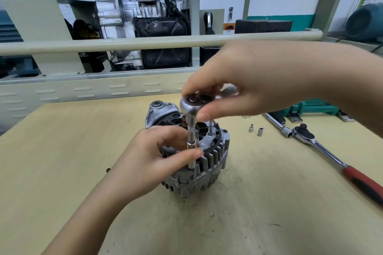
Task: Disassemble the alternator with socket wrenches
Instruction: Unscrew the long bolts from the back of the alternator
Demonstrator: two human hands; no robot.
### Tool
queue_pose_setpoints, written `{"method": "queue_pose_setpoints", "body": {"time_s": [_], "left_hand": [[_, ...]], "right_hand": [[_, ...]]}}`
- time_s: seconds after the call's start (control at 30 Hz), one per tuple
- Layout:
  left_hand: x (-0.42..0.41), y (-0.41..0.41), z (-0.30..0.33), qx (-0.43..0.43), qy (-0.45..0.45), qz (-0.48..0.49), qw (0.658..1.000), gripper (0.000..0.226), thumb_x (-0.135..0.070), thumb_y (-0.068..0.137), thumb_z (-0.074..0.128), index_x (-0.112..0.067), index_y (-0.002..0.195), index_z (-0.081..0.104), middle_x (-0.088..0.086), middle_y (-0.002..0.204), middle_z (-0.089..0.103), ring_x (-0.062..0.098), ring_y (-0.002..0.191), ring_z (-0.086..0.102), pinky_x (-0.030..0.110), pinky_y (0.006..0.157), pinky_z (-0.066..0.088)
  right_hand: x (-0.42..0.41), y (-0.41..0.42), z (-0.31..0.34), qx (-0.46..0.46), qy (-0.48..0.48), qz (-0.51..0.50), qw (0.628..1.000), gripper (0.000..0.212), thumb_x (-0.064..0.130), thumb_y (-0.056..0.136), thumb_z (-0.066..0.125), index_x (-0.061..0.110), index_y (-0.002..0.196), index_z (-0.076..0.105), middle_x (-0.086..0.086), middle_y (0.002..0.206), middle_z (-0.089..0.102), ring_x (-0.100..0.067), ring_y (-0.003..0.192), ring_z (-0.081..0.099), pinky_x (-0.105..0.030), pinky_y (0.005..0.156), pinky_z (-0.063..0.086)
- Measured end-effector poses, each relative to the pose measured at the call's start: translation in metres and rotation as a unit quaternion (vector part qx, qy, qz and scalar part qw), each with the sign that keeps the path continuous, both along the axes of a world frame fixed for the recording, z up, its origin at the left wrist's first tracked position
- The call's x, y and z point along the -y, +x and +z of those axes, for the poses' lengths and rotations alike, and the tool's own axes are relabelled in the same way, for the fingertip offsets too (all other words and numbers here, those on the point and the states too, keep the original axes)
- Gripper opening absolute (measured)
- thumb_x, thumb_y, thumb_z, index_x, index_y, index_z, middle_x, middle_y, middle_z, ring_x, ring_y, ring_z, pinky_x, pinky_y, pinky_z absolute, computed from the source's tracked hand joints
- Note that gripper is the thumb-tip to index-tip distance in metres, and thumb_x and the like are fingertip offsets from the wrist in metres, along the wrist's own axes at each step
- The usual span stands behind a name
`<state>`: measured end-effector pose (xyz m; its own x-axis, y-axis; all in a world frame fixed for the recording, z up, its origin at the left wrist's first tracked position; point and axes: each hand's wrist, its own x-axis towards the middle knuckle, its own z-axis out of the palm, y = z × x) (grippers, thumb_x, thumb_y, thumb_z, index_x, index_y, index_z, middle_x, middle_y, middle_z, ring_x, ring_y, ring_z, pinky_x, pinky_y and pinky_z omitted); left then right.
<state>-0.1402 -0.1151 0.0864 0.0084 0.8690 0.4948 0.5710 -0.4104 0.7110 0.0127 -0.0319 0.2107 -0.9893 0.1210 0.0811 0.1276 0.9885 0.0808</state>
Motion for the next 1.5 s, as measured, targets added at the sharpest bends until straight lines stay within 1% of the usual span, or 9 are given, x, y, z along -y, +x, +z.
{"method": "queue_pose_setpoints", "body": {"time_s": [0.17, 0.4, 0.6, 0.7, 0.9, 1.0, 1.17, 1.37, 1.5], "left_hand": [[0.0003, -0.0041, -0.0012, -0.011, -0.001, -0.004, 1.000, 0.017, -0.046, 0.069, 0.063, -0.031, 0.073, 0.070, -0.012, 0.076, 0.070, 0.001, 0.073, 0.064, 0.013, 0.064, 0.046], [-0.0041, 0.0013, -0.0007, -0.023, 0.031, 0.023, 0.999, 0.012, -0.046, 0.066, 0.064, -0.038, 0.058, 0.061, -0.020, 0.057, 0.060, -0.005, 0.055, 0.054, 0.006, 0.055, 0.036], [-0.0029, -0.0019, 0.0003, 0.002, -0.009, 0.004, 1.000, 0.026, -0.049, 0.063, 0.065, -0.036, 0.085, 0.068, -0.015, 0.071, 0.069, -0.001, 0.068, 0.063, 0.012, 0.061, 0.047], [-0.0018, -0.0040, 0.0014, -0.026, -0.021, 0.002, 0.999, 0.026, -0.052, 0.065, 0.062, -0.041, 0.087, 0.067, -0.015, 0.077, 0.069, 0.003, 0.076, 0.062, 0.022, 0.066, 0.049], [-0.0024, 0.0004, 0.0010, -0.053, 0.028, 0.021, 0.998, 0.016, -0.048, 0.067, 0.063, -0.033, 0.065, 0.066, -0.009, 0.070, 0.068, 0.006, 0.065, 0.061, 0.024, 0.062, 0.046], [-0.0023, 0.0025, 0.0016, -0.062, 0.028, 0.029, 0.997, 0.031, -0.051, 0.066, 0.062, -0.023, 0.079, 0.065, -0.007, 0.071, 0.067, 0.007, 0.064, 0.059, 0.023, 0.062, 0.045], [0.0007, -0.0036, 0.0027, -0.029, -0.010, 0.002, 1.000, 0.012, -0.049, 0.067, 0.061, -0.040, 0.068, 0.068, -0.014, 0.077, 0.070, 0.004, 0.077, 0.063, 0.021, 0.067, 0.049], [0.0017, -0.0046, 0.0016, -0.034, -0.003, -0.009, 0.999, 0.019, -0.046, 0.069, 0.061, -0.032, 0.075, 0.072, -0.014, 0.078, 0.070, 0.002, 0.075, 0.063, 0.012, 0.066, 0.045], [0.0006, -0.0024, -0.0007, -0.040, 0.023, 0.015, 0.999, 0.018, -0.048, 0.067, 0.063, -0.031, 0.064, 0.064, -0.010, 0.070, 0.068, 0.005, 0.068, 0.064, 0.021, 0.062, 0.047]], "right_hand": [[-0.0009, 0.0002, 0.0021, 0.004, -0.014, 0.008, 1.000, 0.028, 0.042, 0.087, 0.051, 0.028, 0.108, 0.061, 0.020, 0.088, 0.060, 0.001, 0.081, 0.052, -0.023, 0.077, 0.043], [-0.0019, 0.0009, -0.0019, -0.022, 0.021, -0.016, 0.999, 0.056, 0.062, 0.071, 0.035, 0.015, 0.085, 0.063, 0.010, 0.061, 0.054, -0.005, 0.071, 0.049, -0.024, 0.059, 0.037], [-0.0028, 0.0009, -0.0011, -0.015, -0.017, 0.002, 1.000, 0.034, 0.051, 0.087, 0.042, 0.027, 0.098, 0.063, 0.019, 0.075, 0.057, 0.001, 0.072, 0.052, -0.019, 0.067, 0.042], [-0.0028, -0.0006, 0.0000, -0.009, -0.024, 0.011, 1.000, 0.035, 0.044, 0.082, 0.046, 0.027, 0.108, 0.062, 0.017, 0.090, 0.063, -0.001, 0.084, 0.056, -0.028, 0.079, 0.046], [-0.0016, -0.0020, -0.0001, -0.021, -0.028, 0.002, 0.999, 0.047, 0.061, 0.073, 0.046, 0.022, 0.091, 0.063, 0.011, 0.068, 0.058, -0.005, 0.072, 0.053, -0.023, 0.062, 0.042], [-0.0008, 0.0001, -0.0016, -0.030, -0.021, 0.012, 0.999, 0.049, 0.065, 0.076, 0.049, 0.018, 0.083, 0.061, 0.012, 0.058, 0.052, -0.004, 0.071, 0.052, -0.019, 0.058, 0.039], [0.0001, 0.0000, -0.0021, -0.015, -0.013, 0.012, 1.000, 0.036, 0.055, 0.085, 0.046, 0.023, 0.093, 0.062, 0.016, 0.071, 0.054, -0.003, 0.071, 0.051, -0.022, 0.063, 0.040], [-0.0017, 0.0006, 0.0029, 0.002, -0.038, 0.022, 0.999, 0.026, 0.030, 0.089, 0.057, 0.019, 0.112, 0.063, 0.010, 0.097, 0.066, -0.004, 0.087, 0.056, -0.028, 0.080, 0.042], [0.0021, -0.0011, 0.0041, 0.007, -0.044, 0.004, 0.999, 0.042, 0.052, 0.075, 0.052, 0.023, 0.103, 0.065, 0.009, 0.085, 0.066, -0.007, 0.080, 0.058, -0.029, 0.073, 0.045]]}}
